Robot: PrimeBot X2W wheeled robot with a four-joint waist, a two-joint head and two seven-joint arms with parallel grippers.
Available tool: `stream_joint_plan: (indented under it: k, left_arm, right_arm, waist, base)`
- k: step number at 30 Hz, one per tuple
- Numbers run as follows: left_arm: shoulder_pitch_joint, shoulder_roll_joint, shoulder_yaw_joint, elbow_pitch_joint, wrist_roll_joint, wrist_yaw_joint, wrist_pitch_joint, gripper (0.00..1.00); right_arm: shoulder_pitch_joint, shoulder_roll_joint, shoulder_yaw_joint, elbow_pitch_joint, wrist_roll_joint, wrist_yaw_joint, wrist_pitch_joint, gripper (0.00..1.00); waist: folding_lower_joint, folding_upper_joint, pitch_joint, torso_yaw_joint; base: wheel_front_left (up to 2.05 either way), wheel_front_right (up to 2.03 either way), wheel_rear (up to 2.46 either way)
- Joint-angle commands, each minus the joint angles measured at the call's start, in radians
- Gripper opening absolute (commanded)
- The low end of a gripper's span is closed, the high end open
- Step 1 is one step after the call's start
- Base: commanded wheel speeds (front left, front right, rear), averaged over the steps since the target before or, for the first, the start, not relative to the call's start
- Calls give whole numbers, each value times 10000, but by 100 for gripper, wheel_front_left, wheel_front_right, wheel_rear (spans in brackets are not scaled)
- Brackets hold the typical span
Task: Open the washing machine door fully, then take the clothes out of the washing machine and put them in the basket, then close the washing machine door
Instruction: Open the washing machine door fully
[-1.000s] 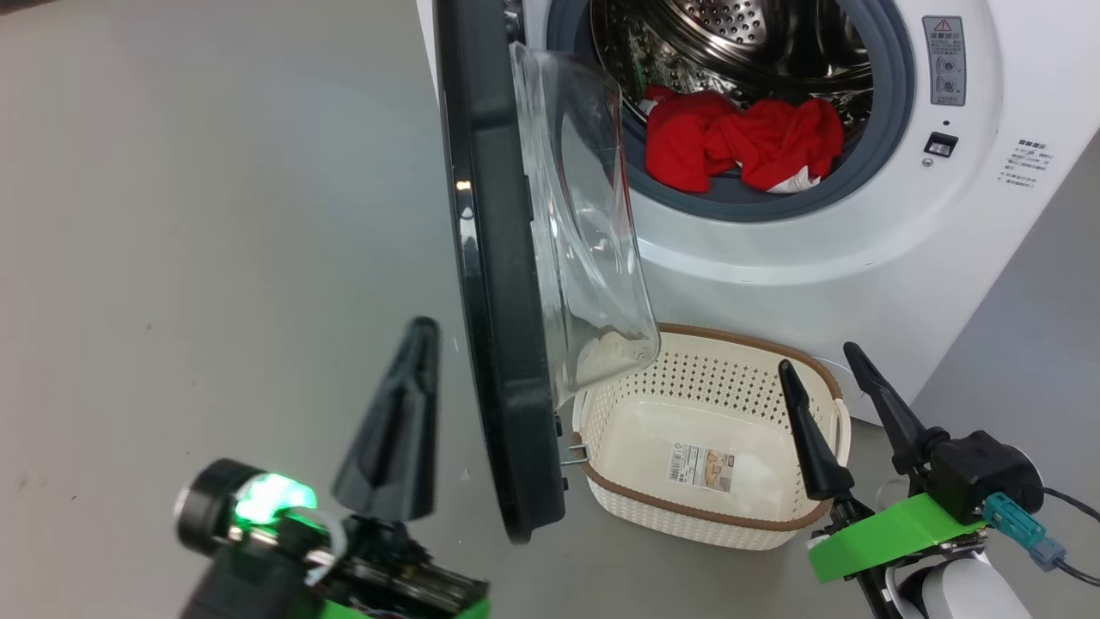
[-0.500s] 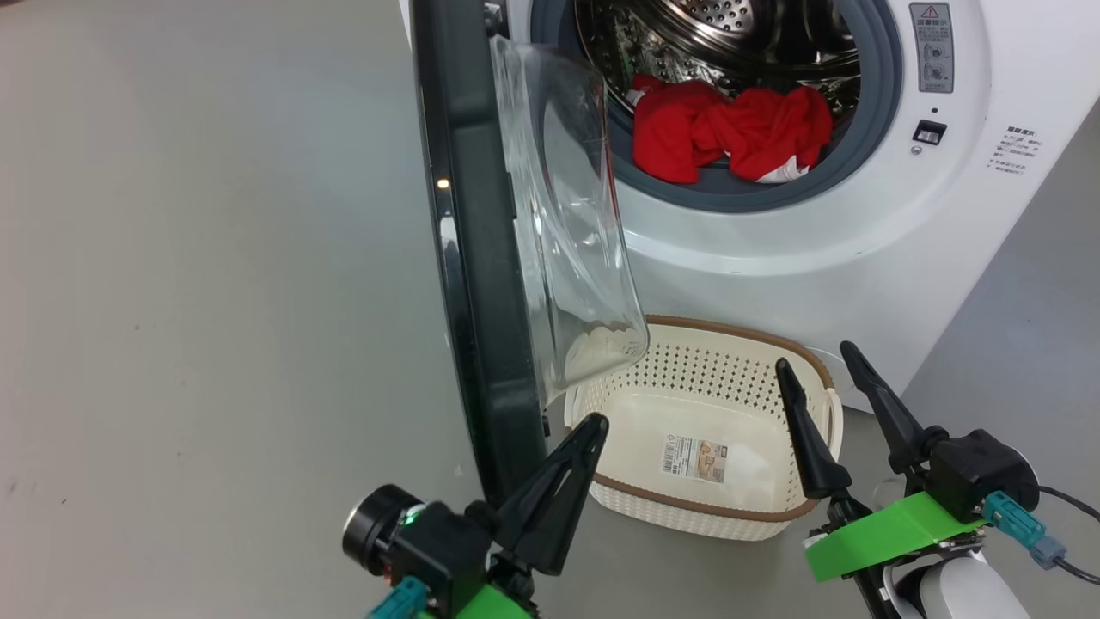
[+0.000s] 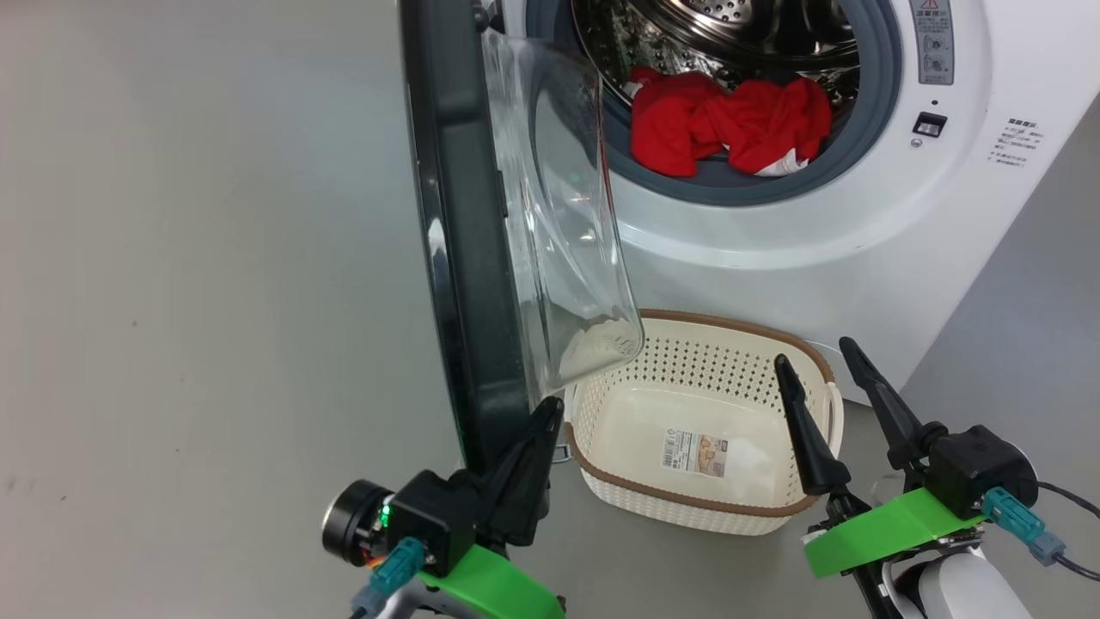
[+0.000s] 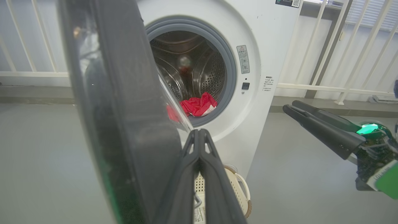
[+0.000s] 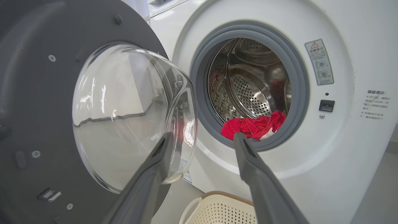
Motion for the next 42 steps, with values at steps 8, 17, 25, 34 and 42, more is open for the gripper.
stream_joint_plan:
  k: [8,17,25,34,42]
  left_arm:
    - [-277,84,589,-62,-13,524,42,0]
    - [37,346,921,-417,-36,958,70,0]
    - [229,656,1370,-367,-155,1259,33,0]
    - [338,920,1986,-296,-370,1595,-211,0]
    - [227,1094,2463,-121,-512,1839,-437,0]
  right_arm:
    - [-318,22,291,-187,145,63,-65,100]
    - [-187,22,301,-169,130,63,-65,100]
    - [-122,22,354,-175,116,63,-65,100]
    - [-83,22,461,-191,69,63,-65,100]
    - [-91,22,552,-206,66,63,-65,100]
  waist:
    - [0,0,-54,300]
    - [0,0,-121,682]
    - [0,0,-179,876]
    - [0,0,-120,885]
    - [0,0,-47,790]
  base:
    - [0,0,0]
    - [0,0,0]
    - [0,0,0]
    - [0,0,0]
    - [0,0,0]
